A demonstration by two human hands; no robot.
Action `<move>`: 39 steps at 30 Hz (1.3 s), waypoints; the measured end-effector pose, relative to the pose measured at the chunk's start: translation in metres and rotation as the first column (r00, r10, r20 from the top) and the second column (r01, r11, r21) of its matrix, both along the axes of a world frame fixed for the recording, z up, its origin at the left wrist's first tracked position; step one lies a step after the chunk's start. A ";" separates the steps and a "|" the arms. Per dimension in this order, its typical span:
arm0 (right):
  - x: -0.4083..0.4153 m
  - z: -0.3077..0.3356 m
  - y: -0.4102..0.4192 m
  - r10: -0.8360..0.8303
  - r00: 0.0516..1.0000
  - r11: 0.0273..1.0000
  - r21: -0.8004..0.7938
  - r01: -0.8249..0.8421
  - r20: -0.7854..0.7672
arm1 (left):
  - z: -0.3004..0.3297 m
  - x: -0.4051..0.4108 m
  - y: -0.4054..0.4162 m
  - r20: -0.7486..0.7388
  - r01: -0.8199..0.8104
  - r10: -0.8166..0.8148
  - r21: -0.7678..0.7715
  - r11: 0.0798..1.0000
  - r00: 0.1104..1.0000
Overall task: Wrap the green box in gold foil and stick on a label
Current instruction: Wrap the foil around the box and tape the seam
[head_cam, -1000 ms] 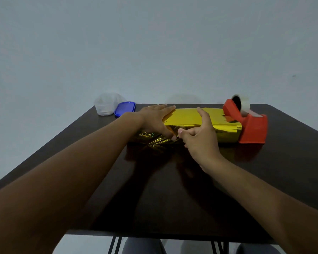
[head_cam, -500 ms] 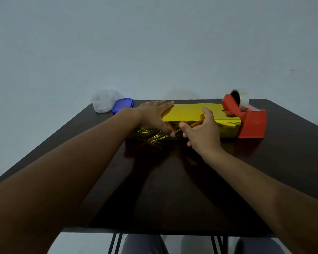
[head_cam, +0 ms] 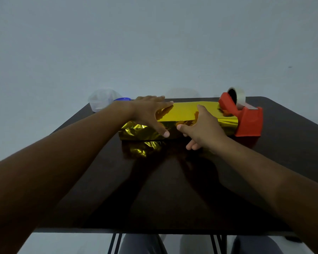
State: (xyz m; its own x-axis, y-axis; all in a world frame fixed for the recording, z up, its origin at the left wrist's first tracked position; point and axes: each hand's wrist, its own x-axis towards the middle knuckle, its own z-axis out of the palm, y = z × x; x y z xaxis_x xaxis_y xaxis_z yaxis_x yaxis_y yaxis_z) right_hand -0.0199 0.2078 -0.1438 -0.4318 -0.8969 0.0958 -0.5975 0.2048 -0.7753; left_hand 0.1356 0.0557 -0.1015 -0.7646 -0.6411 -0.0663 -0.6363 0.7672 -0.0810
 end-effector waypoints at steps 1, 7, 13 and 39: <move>-0.001 -0.001 -0.001 -0.003 0.999 1.000 -0.011 0.003 0.040 | -0.003 0.001 -0.001 0.000 0.011 -0.011 0.006 1.000 1.000; -0.003 -0.009 -0.002 -0.016 0.993 0.997 -0.074 0.025 0.115 | -0.013 0.003 -0.006 0.024 0.043 -0.042 -0.058 0.997 0.999; -0.006 -0.010 -0.004 -0.036 0.998 0.998 -0.052 0.038 0.054 | -0.012 0.002 -0.006 0.029 0.042 -0.040 -0.041 0.998 0.999; -0.019 0.025 0.001 -0.111 0.459 0.985 -0.159 -0.068 -0.882 | -0.014 -0.009 0.009 -0.282 0.009 0.021 0.103 0.995 0.959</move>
State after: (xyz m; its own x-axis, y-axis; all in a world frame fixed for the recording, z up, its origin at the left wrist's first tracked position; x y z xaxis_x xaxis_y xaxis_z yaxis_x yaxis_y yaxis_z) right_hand -0.0385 0.2089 -0.1189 -0.0521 -0.8229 0.5658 -0.9750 0.1646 0.1495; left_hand 0.1269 0.0650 -0.1158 -0.7577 -0.6469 0.0865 -0.6265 0.7581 0.1812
